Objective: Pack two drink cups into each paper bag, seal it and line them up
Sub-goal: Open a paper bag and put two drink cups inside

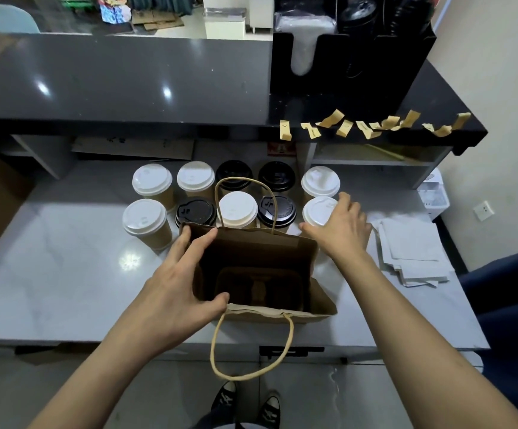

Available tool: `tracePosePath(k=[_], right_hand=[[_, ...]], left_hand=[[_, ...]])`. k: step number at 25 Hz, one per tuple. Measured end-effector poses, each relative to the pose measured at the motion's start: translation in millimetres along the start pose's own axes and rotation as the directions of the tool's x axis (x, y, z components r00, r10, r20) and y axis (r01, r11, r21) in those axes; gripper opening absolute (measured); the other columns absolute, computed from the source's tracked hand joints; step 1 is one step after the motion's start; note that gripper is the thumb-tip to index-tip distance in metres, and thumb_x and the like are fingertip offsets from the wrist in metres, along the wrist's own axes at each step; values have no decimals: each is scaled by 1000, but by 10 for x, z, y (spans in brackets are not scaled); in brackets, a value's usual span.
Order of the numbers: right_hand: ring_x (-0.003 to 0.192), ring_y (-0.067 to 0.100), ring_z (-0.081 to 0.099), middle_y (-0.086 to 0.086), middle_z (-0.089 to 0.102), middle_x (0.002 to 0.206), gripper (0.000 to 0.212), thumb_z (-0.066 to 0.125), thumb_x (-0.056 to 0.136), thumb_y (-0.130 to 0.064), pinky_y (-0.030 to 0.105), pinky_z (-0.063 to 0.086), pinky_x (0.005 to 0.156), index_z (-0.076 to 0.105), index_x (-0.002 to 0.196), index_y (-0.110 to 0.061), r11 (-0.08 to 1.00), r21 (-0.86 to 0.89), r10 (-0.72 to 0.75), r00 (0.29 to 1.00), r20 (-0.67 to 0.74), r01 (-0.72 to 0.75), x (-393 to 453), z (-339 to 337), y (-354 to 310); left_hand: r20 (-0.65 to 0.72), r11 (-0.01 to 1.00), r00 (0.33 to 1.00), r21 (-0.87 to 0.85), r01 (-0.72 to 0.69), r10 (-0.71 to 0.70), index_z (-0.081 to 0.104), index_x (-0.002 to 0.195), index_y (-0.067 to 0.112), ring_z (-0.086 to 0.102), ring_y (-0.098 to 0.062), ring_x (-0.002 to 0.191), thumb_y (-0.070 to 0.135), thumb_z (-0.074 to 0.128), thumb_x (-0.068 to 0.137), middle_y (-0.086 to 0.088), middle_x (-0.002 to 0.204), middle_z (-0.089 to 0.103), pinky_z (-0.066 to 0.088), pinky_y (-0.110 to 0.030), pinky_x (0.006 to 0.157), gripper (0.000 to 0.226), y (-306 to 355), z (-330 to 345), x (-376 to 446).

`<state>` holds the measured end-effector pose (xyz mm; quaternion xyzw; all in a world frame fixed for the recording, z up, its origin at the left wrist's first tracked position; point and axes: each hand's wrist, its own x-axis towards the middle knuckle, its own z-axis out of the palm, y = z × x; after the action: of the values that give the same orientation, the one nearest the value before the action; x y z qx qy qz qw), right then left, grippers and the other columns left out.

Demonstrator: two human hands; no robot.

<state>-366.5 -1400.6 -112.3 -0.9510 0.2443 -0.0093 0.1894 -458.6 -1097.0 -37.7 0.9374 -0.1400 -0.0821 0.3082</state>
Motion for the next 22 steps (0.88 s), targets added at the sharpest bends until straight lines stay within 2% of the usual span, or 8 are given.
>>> tracePosePath(k=[3,8,15,18,22], right_hand=[[134,40,43,18,44,145,107,80,71,-62,50,37,106,27,149,-13,1000,24,10,1000,12,-10,81,80,18],[129,41,47,19,46,140,97,79,76,-53,50,40,103,30,148,-12,997,68,-20,999,-28,22,103,148,27],[127,35,45,13,45,139,95,79,72,-56,46,43,102,31,147,-22,984,171,-34,996,-85,48,-19,-91,22],[128,32,43,10,44,138,91,80,71,-57,46,43,103,35,144,-26,966,242,-60,991,-117,87,-114,-310,40],[128,27,43,5,43,137,88,83,70,-54,38,40,97,38,142,-31,936,316,-95,977,-189,152,-280,-613,58]], left_hand=[[-9,1000,1000,-7,-8,8,13,151,57,22,-16,152,48,76,78,8,169,3,38,-33,110,97,-11,14,-9],[-2,1000,1000,-29,-13,12,13,150,59,26,-16,151,49,77,76,11,168,2,49,-38,105,98,-29,12,-6],[10,999,999,-37,-34,34,12,150,59,33,-23,148,58,72,71,10,168,3,51,-44,102,99,-22,24,36],[7,998,999,-40,-50,50,13,150,58,31,-24,148,61,70,69,8,169,3,50,-43,103,99,-11,55,72],[-10,997,997,-35,-71,70,15,152,52,28,-21,149,59,72,72,4,169,7,38,-33,108,98,-6,87,117]])
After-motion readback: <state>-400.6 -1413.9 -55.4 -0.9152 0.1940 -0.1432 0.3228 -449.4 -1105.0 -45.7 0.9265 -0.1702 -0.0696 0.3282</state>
